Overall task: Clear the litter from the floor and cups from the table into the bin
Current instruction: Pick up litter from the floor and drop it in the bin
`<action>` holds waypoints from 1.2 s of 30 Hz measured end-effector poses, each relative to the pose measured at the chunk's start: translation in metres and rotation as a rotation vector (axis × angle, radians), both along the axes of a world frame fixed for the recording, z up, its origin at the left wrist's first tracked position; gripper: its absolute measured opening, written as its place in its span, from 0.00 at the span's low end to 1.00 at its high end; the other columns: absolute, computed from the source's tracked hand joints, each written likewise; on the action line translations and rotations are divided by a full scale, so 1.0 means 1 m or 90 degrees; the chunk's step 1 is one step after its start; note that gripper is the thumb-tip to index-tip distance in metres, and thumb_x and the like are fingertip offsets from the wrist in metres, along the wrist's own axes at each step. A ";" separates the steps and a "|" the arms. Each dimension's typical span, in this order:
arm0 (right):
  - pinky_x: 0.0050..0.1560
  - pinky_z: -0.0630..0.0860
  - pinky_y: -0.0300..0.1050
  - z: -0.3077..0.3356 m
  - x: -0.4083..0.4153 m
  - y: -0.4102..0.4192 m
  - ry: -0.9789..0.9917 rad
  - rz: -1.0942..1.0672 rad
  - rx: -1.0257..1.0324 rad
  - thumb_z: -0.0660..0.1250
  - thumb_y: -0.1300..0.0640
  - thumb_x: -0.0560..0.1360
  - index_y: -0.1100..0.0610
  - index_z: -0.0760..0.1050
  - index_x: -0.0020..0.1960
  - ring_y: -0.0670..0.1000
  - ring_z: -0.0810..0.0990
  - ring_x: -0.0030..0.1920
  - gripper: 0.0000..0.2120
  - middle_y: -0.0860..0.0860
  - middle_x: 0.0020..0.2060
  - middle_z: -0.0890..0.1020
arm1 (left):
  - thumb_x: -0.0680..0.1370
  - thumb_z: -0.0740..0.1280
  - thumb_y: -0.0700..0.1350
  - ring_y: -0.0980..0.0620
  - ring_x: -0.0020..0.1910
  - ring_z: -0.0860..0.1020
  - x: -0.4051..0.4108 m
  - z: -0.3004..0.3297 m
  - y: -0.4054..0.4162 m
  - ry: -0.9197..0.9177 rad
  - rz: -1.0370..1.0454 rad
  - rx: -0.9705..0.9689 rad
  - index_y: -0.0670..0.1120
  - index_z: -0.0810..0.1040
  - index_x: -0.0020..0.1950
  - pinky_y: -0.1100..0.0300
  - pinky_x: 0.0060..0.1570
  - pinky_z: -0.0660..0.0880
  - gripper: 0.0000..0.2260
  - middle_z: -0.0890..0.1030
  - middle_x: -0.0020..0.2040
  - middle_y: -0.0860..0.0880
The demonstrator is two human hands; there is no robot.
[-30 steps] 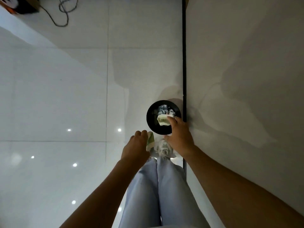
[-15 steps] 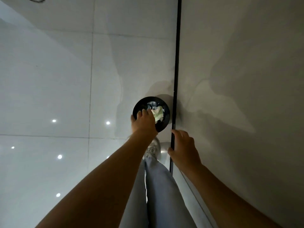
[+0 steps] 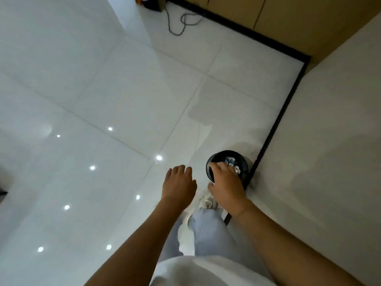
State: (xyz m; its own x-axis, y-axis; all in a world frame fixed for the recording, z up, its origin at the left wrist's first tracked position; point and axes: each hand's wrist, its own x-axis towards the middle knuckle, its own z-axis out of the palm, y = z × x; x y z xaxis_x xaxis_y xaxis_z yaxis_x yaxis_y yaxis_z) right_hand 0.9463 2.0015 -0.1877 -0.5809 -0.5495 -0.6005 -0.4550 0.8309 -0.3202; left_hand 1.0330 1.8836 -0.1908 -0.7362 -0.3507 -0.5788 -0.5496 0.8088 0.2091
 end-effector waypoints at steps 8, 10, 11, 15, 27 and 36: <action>0.61 0.71 0.47 0.044 0.115 -0.119 0.022 0.268 -0.005 0.62 0.55 0.79 0.50 0.59 0.74 0.55 0.67 0.66 0.26 0.52 0.70 0.66 | 0.81 0.55 0.52 0.48 0.67 0.68 0.144 0.042 -0.072 0.031 0.249 -0.028 0.45 0.66 0.70 0.54 0.71 0.60 0.20 0.71 0.68 0.47; 0.61 0.71 0.47 0.051 0.161 -0.147 0.024 0.326 -0.010 0.61 0.54 0.79 0.50 0.58 0.75 0.55 0.67 0.66 0.26 0.51 0.70 0.66 | 0.81 0.55 0.52 0.48 0.66 0.69 0.197 0.050 -0.088 0.032 0.306 -0.032 0.45 0.67 0.70 0.54 0.70 0.61 0.20 0.72 0.67 0.47; 0.62 0.70 0.47 0.054 0.186 -0.162 0.021 0.353 -0.011 0.61 0.55 0.79 0.50 0.58 0.75 0.55 0.67 0.66 0.26 0.52 0.70 0.66 | 0.81 0.55 0.52 0.48 0.66 0.69 0.226 0.054 -0.096 0.034 0.334 -0.036 0.45 0.67 0.70 0.55 0.70 0.61 0.20 0.72 0.66 0.47; 0.63 0.70 0.47 0.063 0.299 -0.214 0.012 0.463 -0.013 0.61 0.55 0.79 0.51 0.57 0.75 0.55 0.67 0.67 0.27 0.52 0.71 0.66 | 0.81 0.54 0.52 0.48 0.65 0.69 0.348 0.065 -0.123 0.023 0.450 -0.041 0.45 0.66 0.70 0.55 0.70 0.61 0.20 0.72 0.66 0.47; 0.59 0.72 0.48 0.083 0.586 -0.342 0.015 0.875 -0.066 0.62 0.53 0.78 0.51 0.58 0.75 0.55 0.70 0.63 0.27 0.53 0.68 0.68 | 0.82 0.54 0.52 0.47 0.64 0.70 0.643 0.086 -0.154 -0.023 0.856 -0.055 0.45 0.66 0.70 0.56 0.67 0.64 0.20 0.72 0.66 0.46; 0.61 0.71 0.49 0.073 0.732 -0.463 0.011 1.019 -0.020 0.61 0.53 0.78 0.51 0.58 0.75 0.56 0.68 0.66 0.27 0.53 0.69 0.66 | 0.82 0.54 0.53 0.47 0.65 0.69 0.777 0.075 -0.243 -0.008 1.028 -0.037 0.45 0.65 0.72 0.57 0.66 0.64 0.21 0.71 0.66 0.46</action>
State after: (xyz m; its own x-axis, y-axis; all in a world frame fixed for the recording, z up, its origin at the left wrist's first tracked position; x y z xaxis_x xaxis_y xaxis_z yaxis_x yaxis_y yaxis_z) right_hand 1.6780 1.5383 -0.1148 0.5730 -0.5819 -0.5770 -0.8134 -0.4901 -0.3134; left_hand 1.8102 1.6403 -0.1155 0.4083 -0.7356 -0.5404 -0.7931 -0.5791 0.1890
